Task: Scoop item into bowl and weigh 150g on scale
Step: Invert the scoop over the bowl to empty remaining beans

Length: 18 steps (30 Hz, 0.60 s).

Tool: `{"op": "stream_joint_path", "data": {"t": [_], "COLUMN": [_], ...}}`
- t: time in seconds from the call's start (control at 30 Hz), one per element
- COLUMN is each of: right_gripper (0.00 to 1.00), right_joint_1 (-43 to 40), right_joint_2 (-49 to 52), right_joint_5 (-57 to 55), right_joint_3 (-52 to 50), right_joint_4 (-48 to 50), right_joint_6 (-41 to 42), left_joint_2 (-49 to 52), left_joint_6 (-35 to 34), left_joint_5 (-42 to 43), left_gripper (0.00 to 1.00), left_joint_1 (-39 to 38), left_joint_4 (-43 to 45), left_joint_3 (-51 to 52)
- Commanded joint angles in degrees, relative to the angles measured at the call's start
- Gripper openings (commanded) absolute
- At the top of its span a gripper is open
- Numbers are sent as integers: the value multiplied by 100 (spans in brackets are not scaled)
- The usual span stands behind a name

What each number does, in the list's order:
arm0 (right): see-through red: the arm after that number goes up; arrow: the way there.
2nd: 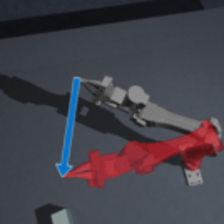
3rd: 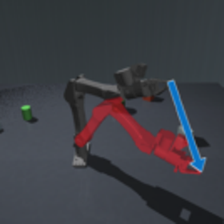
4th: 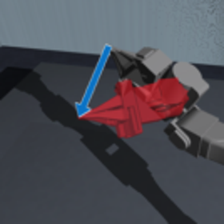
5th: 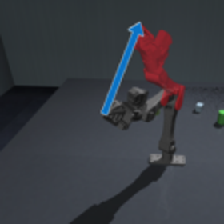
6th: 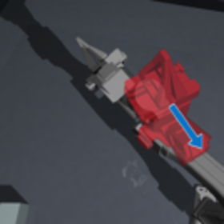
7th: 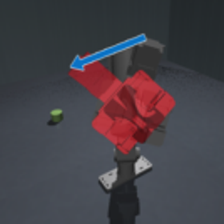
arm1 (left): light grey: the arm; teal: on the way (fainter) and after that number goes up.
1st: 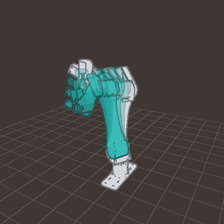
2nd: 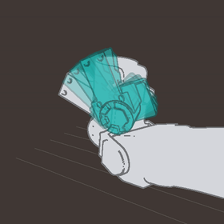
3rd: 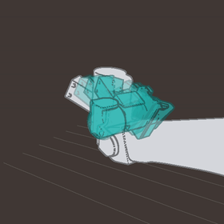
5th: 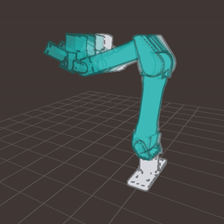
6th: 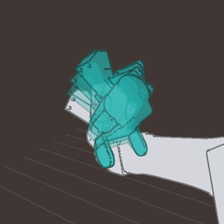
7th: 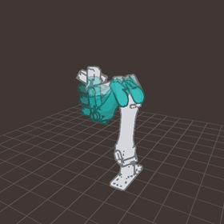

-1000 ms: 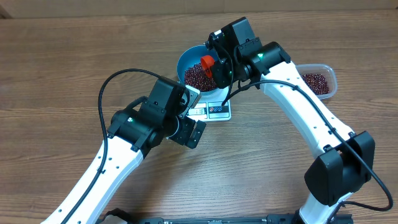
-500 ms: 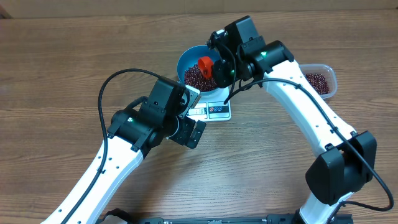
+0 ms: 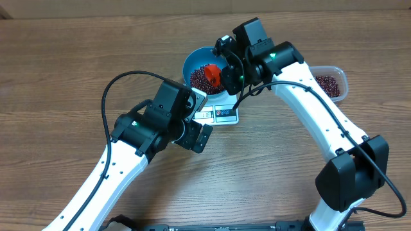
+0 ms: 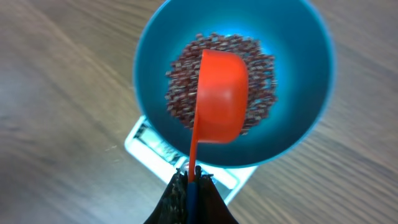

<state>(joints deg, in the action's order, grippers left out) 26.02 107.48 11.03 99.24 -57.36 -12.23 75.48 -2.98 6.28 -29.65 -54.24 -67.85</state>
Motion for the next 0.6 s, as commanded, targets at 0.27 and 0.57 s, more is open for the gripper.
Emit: {"op": "stream_joint_path", "data": {"t": [0.27, 0.57], "right_gripper": [4, 4], "right_joint_1": [28, 66], "right_joint_2": [-129, -140], "right_joint_5": [-581, -791], "right_joint_3": [166, 166], "right_joint_4": [87, 247], "right_joint_6": [138, 573], "left_joint_2": [-17, -17], "left_joint_6": [4, 4], "left_joint_5": [76, 76], "left_gripper": [100, 100], "left_joint_1": [-28, -28], "left_joint_4": [11, 11], "left_joint_3": [-15, -15]}}
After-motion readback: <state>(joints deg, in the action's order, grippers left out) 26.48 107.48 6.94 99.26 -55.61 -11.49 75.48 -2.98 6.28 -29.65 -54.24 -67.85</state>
